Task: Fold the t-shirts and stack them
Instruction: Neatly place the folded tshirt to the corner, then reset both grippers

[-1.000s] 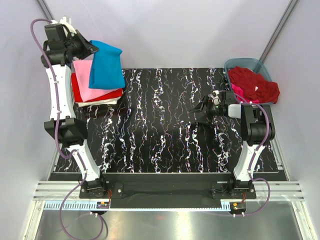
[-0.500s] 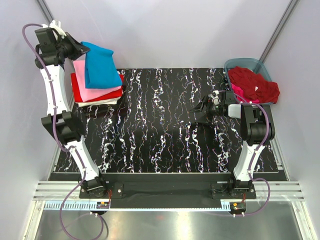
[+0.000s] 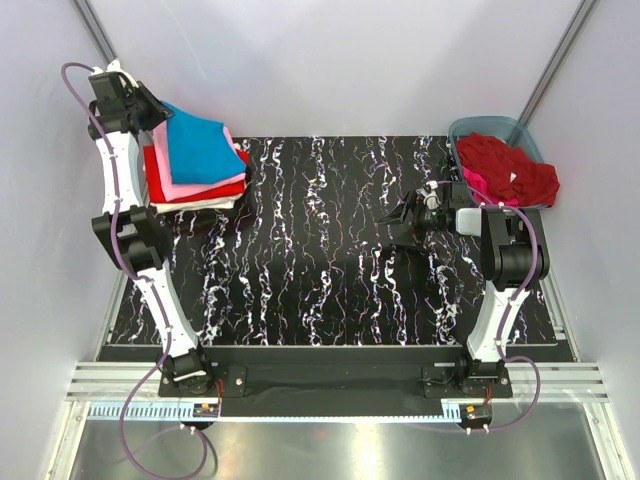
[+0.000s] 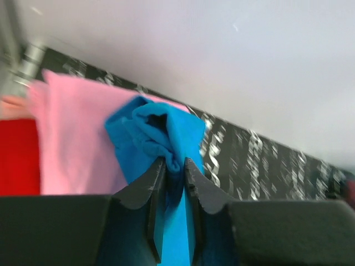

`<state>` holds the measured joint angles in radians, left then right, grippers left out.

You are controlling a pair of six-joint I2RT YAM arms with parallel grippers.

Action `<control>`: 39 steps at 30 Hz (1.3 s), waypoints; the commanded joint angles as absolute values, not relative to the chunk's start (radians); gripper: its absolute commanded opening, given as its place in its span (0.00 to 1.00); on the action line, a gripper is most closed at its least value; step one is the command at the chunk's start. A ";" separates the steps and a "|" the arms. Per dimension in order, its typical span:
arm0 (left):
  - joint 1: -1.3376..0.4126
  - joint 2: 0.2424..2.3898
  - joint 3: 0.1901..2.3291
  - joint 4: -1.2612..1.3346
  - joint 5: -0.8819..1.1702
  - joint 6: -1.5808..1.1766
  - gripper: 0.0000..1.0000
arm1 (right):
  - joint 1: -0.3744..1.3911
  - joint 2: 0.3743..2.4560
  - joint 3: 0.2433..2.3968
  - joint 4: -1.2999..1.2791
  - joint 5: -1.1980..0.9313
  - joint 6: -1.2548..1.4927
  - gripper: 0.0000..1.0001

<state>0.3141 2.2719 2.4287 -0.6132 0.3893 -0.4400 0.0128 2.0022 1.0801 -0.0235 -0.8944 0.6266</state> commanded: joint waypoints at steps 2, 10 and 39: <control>0.322 2.207 2.381 -0.439 0.148 -0.382 0.22 | 0.012 2.049 1.077 -0.069 -0.810 0.586 0.94; 0.328 2.246 2.332 -0.472 -0.046 -0.292 0.55 | 0.012 2.051 1.077 -0.069 -0.810 0.586 0.94; 0.163 1.860 2.080 -0.650 -0.379 -0.413 0.99 | 0.009 2.065 1.088 -0.069 -0.828 0.586 0.95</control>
